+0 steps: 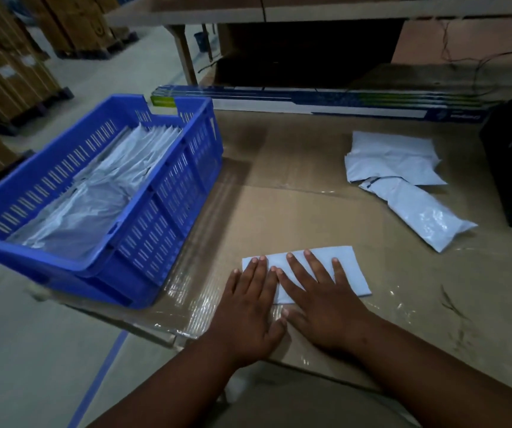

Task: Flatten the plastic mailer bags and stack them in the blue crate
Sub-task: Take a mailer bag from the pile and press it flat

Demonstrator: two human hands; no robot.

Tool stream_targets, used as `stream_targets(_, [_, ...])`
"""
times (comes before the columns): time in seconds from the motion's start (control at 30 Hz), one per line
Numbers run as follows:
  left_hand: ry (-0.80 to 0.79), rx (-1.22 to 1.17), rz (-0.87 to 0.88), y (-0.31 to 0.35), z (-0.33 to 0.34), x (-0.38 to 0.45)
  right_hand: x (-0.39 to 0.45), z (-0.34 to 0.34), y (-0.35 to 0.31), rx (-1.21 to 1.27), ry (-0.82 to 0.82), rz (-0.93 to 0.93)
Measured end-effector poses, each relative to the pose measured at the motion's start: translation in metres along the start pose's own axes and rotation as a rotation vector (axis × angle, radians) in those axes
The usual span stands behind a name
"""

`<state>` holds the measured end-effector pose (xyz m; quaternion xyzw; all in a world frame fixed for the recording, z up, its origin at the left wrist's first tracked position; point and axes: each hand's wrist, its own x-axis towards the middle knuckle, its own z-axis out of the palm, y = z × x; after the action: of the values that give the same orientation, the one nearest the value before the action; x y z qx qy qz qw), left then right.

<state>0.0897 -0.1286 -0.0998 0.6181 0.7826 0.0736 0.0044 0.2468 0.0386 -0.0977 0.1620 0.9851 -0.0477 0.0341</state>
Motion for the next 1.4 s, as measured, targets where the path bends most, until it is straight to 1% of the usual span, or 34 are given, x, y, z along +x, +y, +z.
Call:
stream_targets(0.13, [-0.046,0.008,-0.009,-0.001,-0.001,0.003,0.007,-0.011,0.004,0.037,-0.101,0.013])
stream_targets(0.2, [-0.025,0.025,-0.022,0.004,-0.004,0.007,0.007,-0.021,0.007,0.08,-0.125,-0.002])
stream_targets(0.27, [0.042,0.052,-0.023,0.01,-0.011,0.019,0.001,-0.027,0.016,0.153,-0.092,0.002])
stream_targets(0.3, [0.084,0.047,-0.014,0.014,-0.015,0.028,-0.002,-0.028,0.022,0.147,-0.044,0.019])
stream_targets(0.37, [0.112,0.023,0.064,0.027,-0.018,0.045,-0.01,-0.027,0.036,0.068,0.072,0.081])
stream_targets(0.4, [0.108,0.005,0.119,0.034,-0.014,0.051,-0.015,-0.025,0.043,0.038,0.082,0.112])
stream_targets(0.43, [0.093,-0.023,0.16,0.04,-0.008,0.056,-0.019,-0.022,0.049,0.028,0.056,0.134])
stream_targets(0.5, [0.073,-0.07,0.184,0.051,0.006,0.06,-0.026,-0.012,0.056,0.068,-0.012,0.168])
stream_targets(0.6, [0.066,-0.073,0.189,0.051,0.017,0.061,-0.028,-0.007,0.059,0.098,-0.034,0.176])
stream_targets(0.7, [0.022,-0.071,0.209,0.039,0.016,0.064,-0.027,-0.015,0.056,0.103,-0.064,0.194])
stream_targets(0.77, [0.02,-0.138,0.129,0.04,0.009,0.068,-0.026,-0.028,0.056,0.141,-0.028,0.217])
stream_targets(0.83, [0.065,-0.246,-0.004,0.045,0.001,0.073,-0.018,-0.043,0.054,0.133,0.08,0.211])
stream_targets(0.87, [0.099,-0.262,-0.035,0.046,0.0,0.075,-0.011,-0.048,0.05,0.129,0.129,0.186])
stream_targets(0.9, [0.124,-0.251,-0.03,0.045,0.003,0.076,-0.003,-0.048,0.045,0.147,0.158,0.153])
stream_targets(1.0, [0.091,-0.179,0.007,0.037,0.016,0.072,0.012,-0.031,0.031,0.212,0.119,0.077])
stream_targets(1.07, [0.097,-0.095,0.041,0.028,0.021,0.062,0.007,-0.014,0.031,0.157,0.117,0.066])
stream_targets(1.13, [0.118,-0.044,0.054,0.014,0.02,0.047,-0.006,-0.005,0.04,0.091,0.096,0.094])
stream_targets(1.2, [0.105,-0.006,-0.009,-0.006,0.015,0.031,-0.019,-0.003,0.055,0.075,0.068,0.162])
stream_targets(1.33, [-0.05,0.052,-0.187,-0.042,0.002,0.01,-0.033,-0.007,0.077,0.082,0.014,0.284])
stream_targets(1.4, [-0.062,0.053,-0.234,-0.047,-0.003,0.011,-0.034,-0.011,0.08,0.106,0.008,0.324])
